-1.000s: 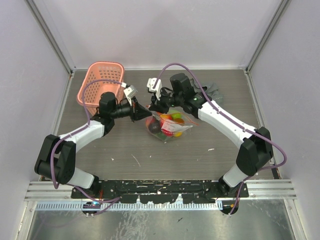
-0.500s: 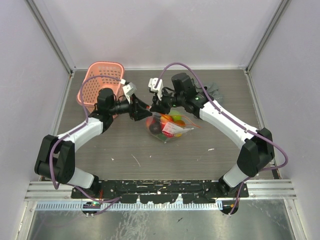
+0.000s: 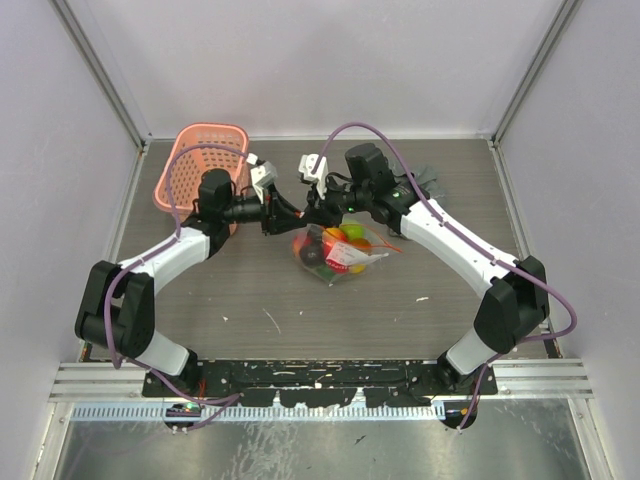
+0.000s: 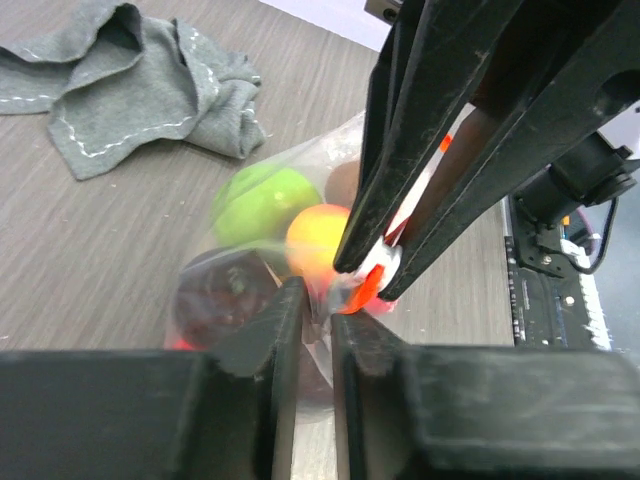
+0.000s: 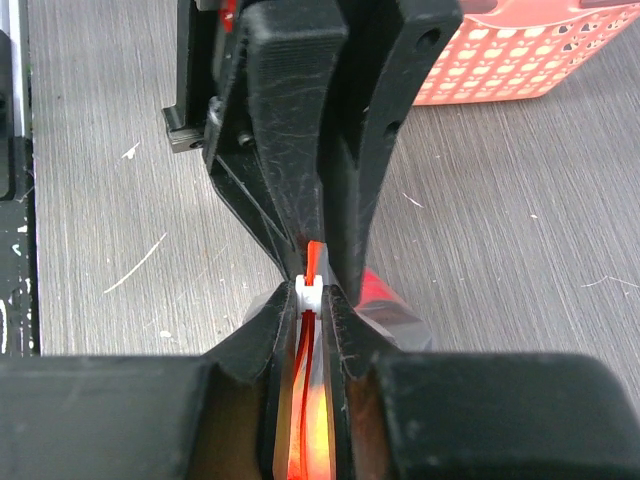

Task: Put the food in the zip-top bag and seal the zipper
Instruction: Zip the zipper food storage bag at the center of the board.

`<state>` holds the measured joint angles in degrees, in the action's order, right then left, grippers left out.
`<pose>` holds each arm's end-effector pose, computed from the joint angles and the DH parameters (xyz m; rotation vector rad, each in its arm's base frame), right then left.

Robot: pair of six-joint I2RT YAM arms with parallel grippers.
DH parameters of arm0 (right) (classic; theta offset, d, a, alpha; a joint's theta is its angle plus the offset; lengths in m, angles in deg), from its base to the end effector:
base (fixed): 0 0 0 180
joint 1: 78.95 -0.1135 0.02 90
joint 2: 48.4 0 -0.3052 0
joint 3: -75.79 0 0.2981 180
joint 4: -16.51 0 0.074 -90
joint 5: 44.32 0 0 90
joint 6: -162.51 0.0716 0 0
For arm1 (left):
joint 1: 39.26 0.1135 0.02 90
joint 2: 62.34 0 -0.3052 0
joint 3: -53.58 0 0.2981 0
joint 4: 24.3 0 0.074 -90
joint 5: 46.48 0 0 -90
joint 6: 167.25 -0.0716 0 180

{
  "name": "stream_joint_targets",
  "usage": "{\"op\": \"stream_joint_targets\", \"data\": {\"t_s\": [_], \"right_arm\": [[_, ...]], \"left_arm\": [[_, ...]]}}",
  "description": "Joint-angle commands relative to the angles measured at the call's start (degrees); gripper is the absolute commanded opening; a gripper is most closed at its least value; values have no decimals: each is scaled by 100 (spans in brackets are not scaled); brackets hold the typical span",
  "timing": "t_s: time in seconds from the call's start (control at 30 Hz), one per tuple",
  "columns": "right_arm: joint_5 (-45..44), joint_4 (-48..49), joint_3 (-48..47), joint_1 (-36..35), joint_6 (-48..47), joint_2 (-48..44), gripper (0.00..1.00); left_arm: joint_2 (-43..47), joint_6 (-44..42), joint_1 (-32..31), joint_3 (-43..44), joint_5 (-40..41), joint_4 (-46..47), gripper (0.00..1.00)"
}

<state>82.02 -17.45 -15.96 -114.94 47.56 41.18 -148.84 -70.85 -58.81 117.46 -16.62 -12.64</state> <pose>0.3210 0.2856 0.3606 -1.3741 1.5906 0.7862 0.3413 -0.1871 0.2826 0.9722 1.5496 -1.2371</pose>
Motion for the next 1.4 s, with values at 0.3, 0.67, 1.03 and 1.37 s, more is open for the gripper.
{"op": "stream_joint_targets", "data": {"t_s": [0.3,0.67,1.03,1.37], "right_arm": [[-500,-408,19,78,-282,-452,4],[-1137,-713,488,224,-255,-930,3],[-1542,-920,925,341,-284,-1404,2],[-1458,-819,815,347,-230,-1384,1]], "left_arm": [[107,653,-1,-89,342,850,0],[242,1022,148,-432,593,1247,0],[504,546,451,-422,936,394,0],[1077,-765,443,-48,1071,-1326,33]]}}
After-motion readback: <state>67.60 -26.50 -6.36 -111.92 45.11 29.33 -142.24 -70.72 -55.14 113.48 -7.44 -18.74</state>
